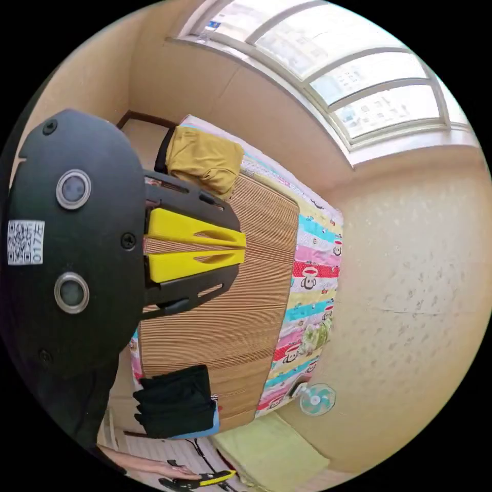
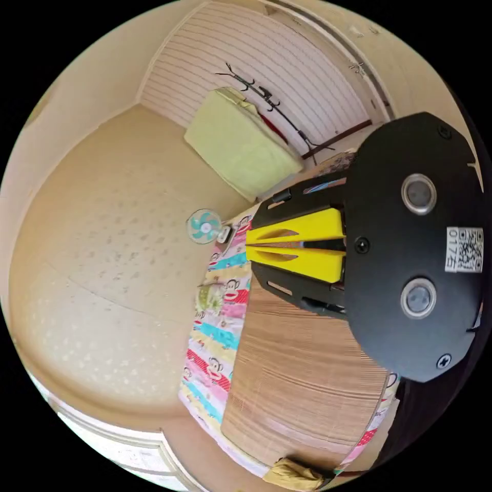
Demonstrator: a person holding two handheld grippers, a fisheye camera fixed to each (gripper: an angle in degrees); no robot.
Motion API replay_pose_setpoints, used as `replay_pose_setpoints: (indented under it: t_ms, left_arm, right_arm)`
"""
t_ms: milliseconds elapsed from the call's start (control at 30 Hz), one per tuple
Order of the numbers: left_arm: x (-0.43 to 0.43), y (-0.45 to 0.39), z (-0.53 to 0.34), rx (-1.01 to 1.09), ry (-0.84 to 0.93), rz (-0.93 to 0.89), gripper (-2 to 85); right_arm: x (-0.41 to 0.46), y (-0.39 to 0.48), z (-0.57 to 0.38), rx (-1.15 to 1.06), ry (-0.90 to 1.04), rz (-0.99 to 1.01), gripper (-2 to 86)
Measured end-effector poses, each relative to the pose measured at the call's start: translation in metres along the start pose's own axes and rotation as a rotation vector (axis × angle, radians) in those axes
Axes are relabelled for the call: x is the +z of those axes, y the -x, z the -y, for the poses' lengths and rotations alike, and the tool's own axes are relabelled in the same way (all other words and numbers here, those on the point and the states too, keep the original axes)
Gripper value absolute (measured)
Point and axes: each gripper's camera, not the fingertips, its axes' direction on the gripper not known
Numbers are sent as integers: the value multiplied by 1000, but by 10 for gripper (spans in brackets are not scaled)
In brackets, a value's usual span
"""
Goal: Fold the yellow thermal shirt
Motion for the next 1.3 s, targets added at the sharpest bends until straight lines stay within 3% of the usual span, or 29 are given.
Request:
replay_pose_setpoints:
  t_ms: [100,233,300,400,567,700,800,867,967,1033,1133,1300]
  left_arm:
    - [32,92,-12,-113,35,-127,49]
    - [88,177,-11,-168,156,-133,95]
    - [109,197,-3,-176,213,-122,105]
    - [140,211,17,-133,260,-63,108]
    - [213,211,48,-49,342,2,107]
    - [311,231,17,-231,555,-113,99]
    - [295,247,-33,-419,350,-203,67]
    - [283,251,-55,-514,312,-305,49]
    - [239,260,-75,-487,247,-618,33]
    - [155,264,-86,-301,16,-877,28]
    - [30,262,-91,-26,-195,-1132,21]
    - [-152,225,-94,483,-531,-1382,8]
  right_arm:
    - [-6,33,6,135,-17,389,2]
    - [-3,84,-12,214,-68,906,3]
    - [-13,109,-18,218,-90,1019,3]
    - [-38,140,-30,228,-108,1056,3]
    - [-74,159,-69,284,-48,958,3]
    - [-99,157,-100,291,53,890,3]
    - [-110,152,-113,298,95,875,4]
    - [-115,148,-122,332,82,893,4]
    - [-119,143,-141,384,-8,944,6]
    - [-118,144,-152,369,-61,970,7]
    - [-114,148,-154,305,-87,1046,11]
    - [-110,170,-140,72,-201,1215,37]
